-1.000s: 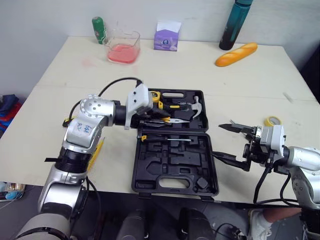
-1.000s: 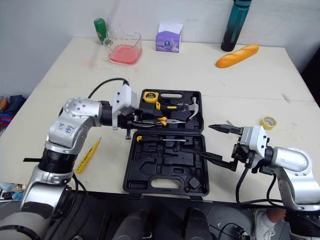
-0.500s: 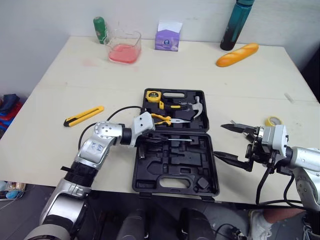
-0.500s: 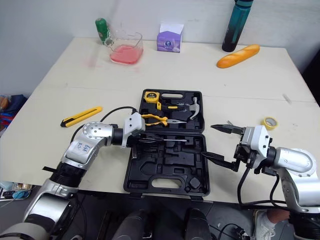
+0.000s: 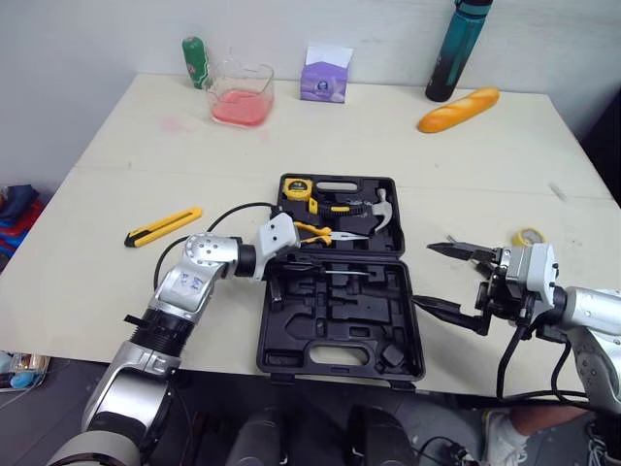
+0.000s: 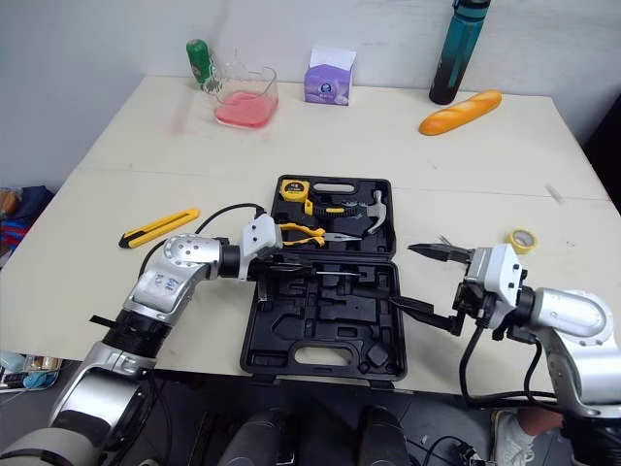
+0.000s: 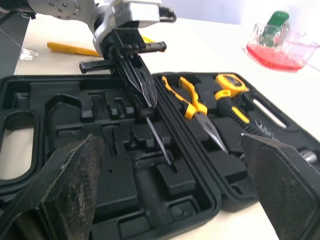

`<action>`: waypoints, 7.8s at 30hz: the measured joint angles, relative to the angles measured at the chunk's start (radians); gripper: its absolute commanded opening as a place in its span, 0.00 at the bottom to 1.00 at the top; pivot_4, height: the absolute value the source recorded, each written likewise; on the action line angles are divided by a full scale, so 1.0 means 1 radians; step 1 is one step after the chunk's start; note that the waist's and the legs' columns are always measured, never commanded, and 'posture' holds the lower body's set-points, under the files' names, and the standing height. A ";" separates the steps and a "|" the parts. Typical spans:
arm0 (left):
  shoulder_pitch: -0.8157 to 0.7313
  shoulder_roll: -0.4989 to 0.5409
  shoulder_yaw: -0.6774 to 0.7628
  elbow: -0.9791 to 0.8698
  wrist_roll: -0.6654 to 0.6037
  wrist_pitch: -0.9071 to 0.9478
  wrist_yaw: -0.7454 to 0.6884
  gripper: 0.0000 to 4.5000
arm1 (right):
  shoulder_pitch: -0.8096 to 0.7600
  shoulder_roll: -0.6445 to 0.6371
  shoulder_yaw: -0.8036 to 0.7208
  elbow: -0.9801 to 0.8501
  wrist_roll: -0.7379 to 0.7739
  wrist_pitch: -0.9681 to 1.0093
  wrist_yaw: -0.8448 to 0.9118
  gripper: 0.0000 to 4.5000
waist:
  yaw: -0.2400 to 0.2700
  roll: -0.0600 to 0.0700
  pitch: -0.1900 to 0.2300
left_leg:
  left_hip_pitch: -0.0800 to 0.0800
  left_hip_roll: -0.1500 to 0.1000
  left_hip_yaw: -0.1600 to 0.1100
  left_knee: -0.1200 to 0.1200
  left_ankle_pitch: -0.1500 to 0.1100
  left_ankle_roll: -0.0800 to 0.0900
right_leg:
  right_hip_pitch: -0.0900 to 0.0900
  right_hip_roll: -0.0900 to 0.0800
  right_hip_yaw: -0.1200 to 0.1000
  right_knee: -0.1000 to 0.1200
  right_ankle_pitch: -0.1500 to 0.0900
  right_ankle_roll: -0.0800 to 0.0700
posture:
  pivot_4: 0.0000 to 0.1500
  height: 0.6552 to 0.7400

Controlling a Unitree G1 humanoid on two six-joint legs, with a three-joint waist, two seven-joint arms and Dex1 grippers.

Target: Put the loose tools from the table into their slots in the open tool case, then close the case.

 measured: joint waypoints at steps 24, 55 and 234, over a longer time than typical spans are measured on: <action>0.010 -0.002 -0.076 0.087 0.085 -0.113 0.014 0.00 | 0.023 0.014 -0.006 -0.006 -0.004 -0.003 -0.022 1.00 | 0.002 0.017 -0.048 | 0.017 0.005 -0.001 -0.001 -0.013 0.002 | 0.022 0.004 0.003 -0.019 0.001 0.002 | 1.00 1.00; 0.442 0.361 0.546 -0.104 -0.225 -0.184 -0.095 0.99 | 0.060 -0.219 -0.361 0.577 -0.120 -0.231 0.020 1.00 | -0.011 0.016 -0.011 | -0.002 0.009 0.004 -0.001 -0.012 0.002 | 0.003 0.009 0.002 -0.020 0.002 0.004 | 1.00 1.00; 0.756 0.380 0.558 -0.695 -0.481 0.079 0.019 1.00 | -0.710 -0.105 0.709 0.017 -0.395 0.667 0.117 0.21 | -0.028 0.020 -0.007 | -0.011 0.020 0.023 0.001 -0.011 -0.003 | -0.019 0.023 0.021 -0.018 0.011 -0.002 | 1.00 1.00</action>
